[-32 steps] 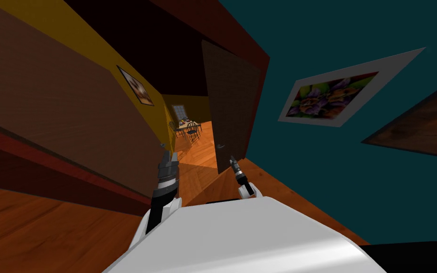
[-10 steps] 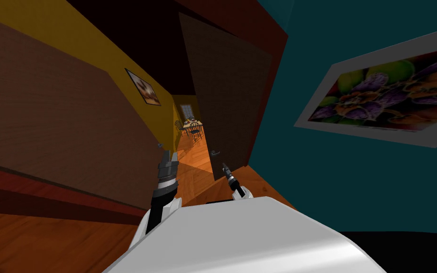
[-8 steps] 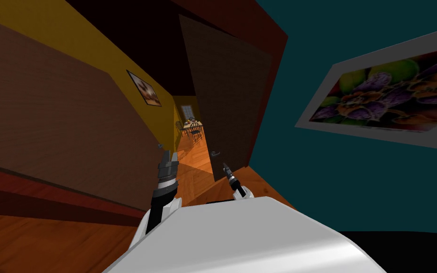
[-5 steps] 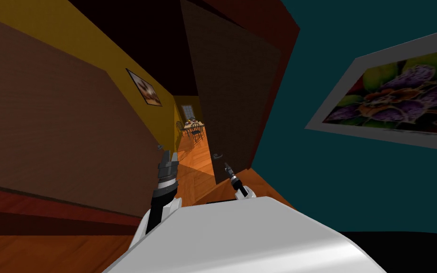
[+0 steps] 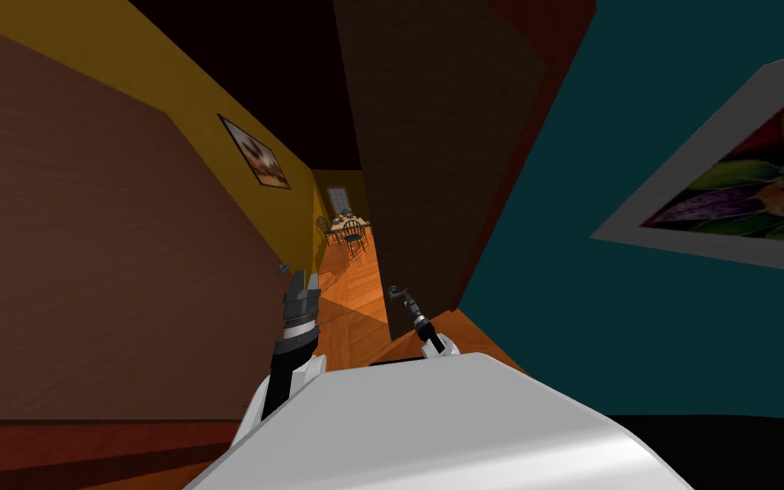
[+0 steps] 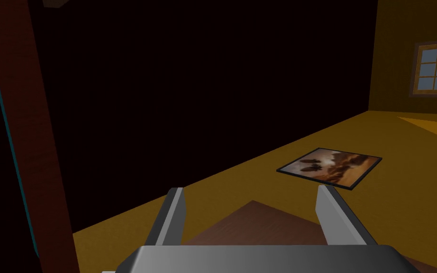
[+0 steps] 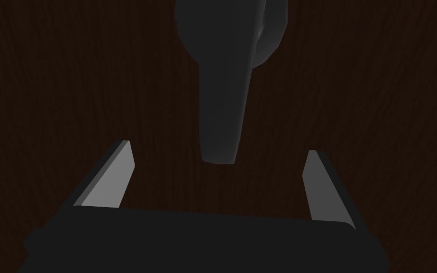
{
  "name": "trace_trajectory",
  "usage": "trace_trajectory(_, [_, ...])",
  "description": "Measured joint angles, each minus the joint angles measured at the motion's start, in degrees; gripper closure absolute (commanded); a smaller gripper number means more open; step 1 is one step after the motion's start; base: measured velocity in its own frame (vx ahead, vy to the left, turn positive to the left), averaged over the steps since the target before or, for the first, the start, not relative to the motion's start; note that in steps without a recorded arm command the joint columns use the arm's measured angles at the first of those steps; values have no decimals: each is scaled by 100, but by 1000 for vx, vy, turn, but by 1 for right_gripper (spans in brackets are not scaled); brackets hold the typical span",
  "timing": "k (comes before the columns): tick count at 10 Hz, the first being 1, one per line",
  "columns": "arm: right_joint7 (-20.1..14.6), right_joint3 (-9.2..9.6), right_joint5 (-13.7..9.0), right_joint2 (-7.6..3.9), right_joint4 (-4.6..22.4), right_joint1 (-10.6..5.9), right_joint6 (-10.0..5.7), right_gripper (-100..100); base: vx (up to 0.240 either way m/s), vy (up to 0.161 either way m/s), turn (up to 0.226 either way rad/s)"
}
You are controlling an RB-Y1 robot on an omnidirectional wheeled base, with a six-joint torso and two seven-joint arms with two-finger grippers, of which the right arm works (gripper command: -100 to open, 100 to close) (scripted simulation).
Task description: Push the door open
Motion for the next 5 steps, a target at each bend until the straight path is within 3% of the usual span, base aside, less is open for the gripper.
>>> trace_trajectory(2, [11, -26, -12, 137, 22, -5, -13, -100, 114, 75, 14])
trace_trajectory(3, [11, -26, -12, 147, 24, -8, -17, 100, -7, -7, -2])
trace_trajectory(5, [7, -29, -15, 143, 9, -23, -24, 100, -23, -17, 8])
